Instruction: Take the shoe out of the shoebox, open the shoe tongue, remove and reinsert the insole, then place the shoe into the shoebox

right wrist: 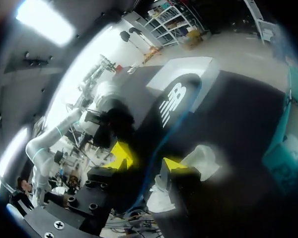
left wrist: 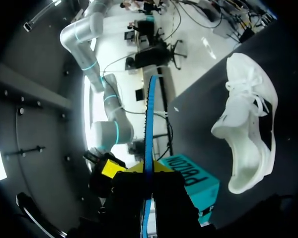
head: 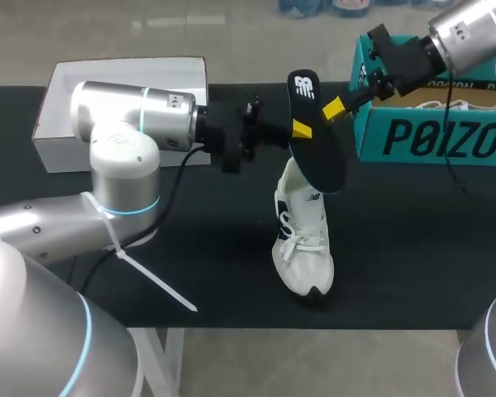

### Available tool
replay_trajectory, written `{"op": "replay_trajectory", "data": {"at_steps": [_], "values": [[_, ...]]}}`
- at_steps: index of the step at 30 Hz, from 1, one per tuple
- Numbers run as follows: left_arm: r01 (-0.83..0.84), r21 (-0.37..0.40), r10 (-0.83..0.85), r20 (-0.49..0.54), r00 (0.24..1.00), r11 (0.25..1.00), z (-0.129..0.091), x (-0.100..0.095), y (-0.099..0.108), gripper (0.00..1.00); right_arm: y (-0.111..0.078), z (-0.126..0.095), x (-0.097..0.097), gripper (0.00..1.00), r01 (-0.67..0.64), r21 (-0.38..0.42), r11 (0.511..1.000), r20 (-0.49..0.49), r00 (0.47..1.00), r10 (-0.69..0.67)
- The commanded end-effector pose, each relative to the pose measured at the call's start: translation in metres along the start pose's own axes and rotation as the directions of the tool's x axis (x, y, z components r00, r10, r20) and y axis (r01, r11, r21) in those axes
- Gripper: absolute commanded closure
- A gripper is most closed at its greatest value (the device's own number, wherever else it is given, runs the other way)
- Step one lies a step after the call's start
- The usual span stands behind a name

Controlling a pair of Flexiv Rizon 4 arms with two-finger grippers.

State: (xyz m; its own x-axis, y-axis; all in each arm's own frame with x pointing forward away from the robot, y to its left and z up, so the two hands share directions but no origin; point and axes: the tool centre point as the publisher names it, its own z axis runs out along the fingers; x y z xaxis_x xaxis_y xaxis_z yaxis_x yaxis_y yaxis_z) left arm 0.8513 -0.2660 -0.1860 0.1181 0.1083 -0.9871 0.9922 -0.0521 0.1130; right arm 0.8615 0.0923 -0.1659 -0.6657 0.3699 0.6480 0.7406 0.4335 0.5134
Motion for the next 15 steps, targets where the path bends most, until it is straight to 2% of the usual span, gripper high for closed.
{"op": "replay_trajectory", "data": {"at_steps": [1,5,8,11,13,15], "values": [[0.010,0.006,-0.010,-0.015,1.000,1.000,-0.006,0.003,0.002,1.00,-0.017,-0.037,0.032,0.00,0.060,-0.007,0.998,0.138,0.989,-0.059],[0.026,0.017,-0.025,-0.023,0.999,1.000,-0.008,0.007,0.003,1.00,-0.024,-0.056,0.055,0.00,0.133,0.005,0.991,0.174,0.976,-0.132],[0.033,0.027,-0.033,-0.023,0.999,0.999,-0.007,0.010,0.002,1.00,-0.028,-0.067,0.073,0.00,0.187,0.049,0.981,0.214,0.957,-0.194],[0.041,0.035,-0.040,-0.018,0.999,0.999,-0.005,0.013,0.001,1.00,-0.028,-0.075,0.091,0.00,0.232,0.104,0.967,0.260,0.932,-0.252],[0.045,0.037,-0.044,-0.020,0.999,0.998,-0.003,0.015,0.000,1.00,-0.028,-0.081,0.104,0.00,0.254,0.182,0.950,0.317,0.899,-0.301],[0.046,0.039,-0.045,-0.023,0.999,0.998,-0.001,0.016,-0.001,1.00,-0.027,-0.087,0.117,0.00,0.271,0.220,0.937,0.351,0.875,-0.335]]}}
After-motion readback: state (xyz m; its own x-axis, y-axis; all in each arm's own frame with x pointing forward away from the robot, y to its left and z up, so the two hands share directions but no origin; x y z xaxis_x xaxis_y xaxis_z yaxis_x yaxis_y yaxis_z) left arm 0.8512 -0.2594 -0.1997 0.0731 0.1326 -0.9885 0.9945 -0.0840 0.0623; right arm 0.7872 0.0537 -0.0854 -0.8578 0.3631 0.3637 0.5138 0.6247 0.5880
